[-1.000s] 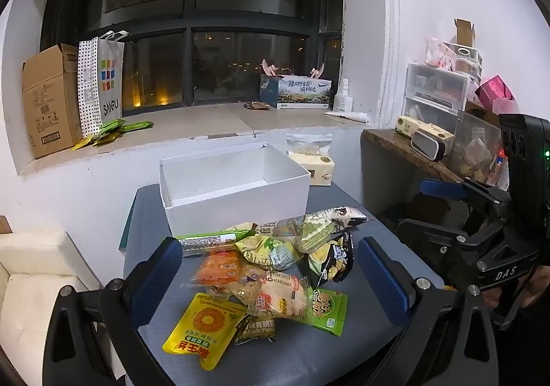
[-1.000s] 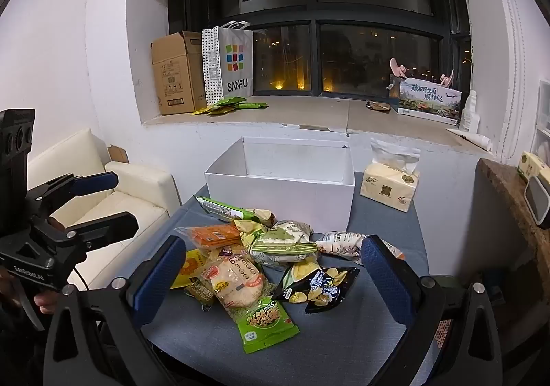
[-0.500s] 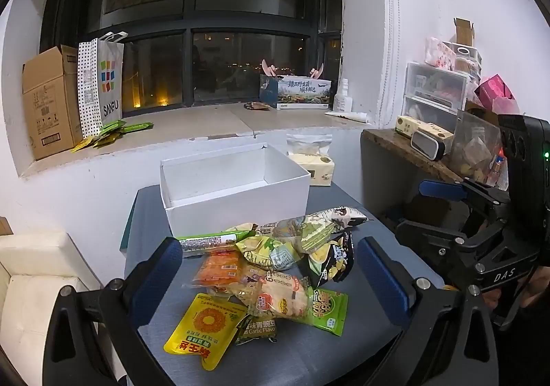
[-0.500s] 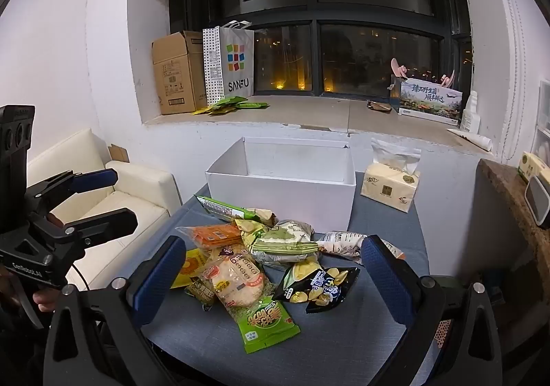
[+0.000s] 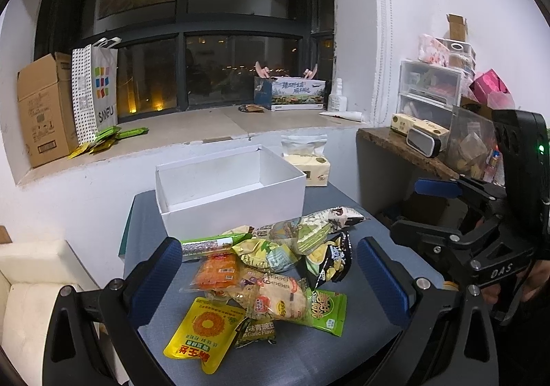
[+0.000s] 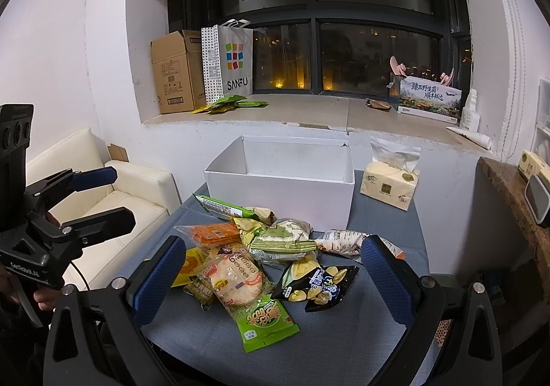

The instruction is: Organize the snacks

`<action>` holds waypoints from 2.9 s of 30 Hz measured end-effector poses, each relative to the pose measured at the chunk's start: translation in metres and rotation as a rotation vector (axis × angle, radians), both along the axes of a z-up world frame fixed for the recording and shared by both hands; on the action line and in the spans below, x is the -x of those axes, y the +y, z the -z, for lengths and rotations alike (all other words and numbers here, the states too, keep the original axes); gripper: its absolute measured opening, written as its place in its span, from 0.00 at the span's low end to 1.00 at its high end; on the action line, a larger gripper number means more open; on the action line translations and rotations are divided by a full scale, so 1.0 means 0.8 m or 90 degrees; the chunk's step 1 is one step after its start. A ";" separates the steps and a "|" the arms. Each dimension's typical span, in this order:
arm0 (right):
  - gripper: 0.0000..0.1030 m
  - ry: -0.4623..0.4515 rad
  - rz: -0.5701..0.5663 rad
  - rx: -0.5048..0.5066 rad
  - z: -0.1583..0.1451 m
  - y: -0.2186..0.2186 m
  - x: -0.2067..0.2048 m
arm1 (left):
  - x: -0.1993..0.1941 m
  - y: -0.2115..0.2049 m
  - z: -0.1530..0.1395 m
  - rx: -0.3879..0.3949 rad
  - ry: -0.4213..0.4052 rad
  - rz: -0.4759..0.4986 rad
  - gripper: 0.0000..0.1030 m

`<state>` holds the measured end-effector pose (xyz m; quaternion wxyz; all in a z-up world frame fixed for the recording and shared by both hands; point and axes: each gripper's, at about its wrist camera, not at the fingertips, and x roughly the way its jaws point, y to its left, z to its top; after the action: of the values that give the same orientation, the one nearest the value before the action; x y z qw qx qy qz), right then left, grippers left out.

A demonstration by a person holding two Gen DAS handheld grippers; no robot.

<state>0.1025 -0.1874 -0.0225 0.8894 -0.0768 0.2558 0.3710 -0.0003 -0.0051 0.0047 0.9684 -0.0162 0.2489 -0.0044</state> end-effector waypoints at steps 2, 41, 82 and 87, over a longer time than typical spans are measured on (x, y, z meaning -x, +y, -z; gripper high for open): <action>1.00 0.000 0.001 0.000 -0.001 0.000 0.000 | 0.000 0.000 -0.001 0.002 0.000 0.002 1.00; 1.00 0.000 -0.005 -0.001 -0.001 0.000 0.002 | 0.005 0.000 -0.007 0.003 -0.009 -0.019 1.00; 0.38 0.284 -0.041 0.163 0.151 0.141 -0.200 | 0.014 0.054 0.031 0.053 0.023 -0.047 1.00; 0.33 0.254 -0.047 0.158 0.149 0.126 -0.185 | 0.007 0.056 0.043 0.050 0.038 -0.050 1.00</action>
<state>0.2506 -0.0863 -0.1418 0.7909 -0.1198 0.4669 0.3770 -0.0059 0.0400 -0.0297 0.9584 -0.0645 0.2768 0.0242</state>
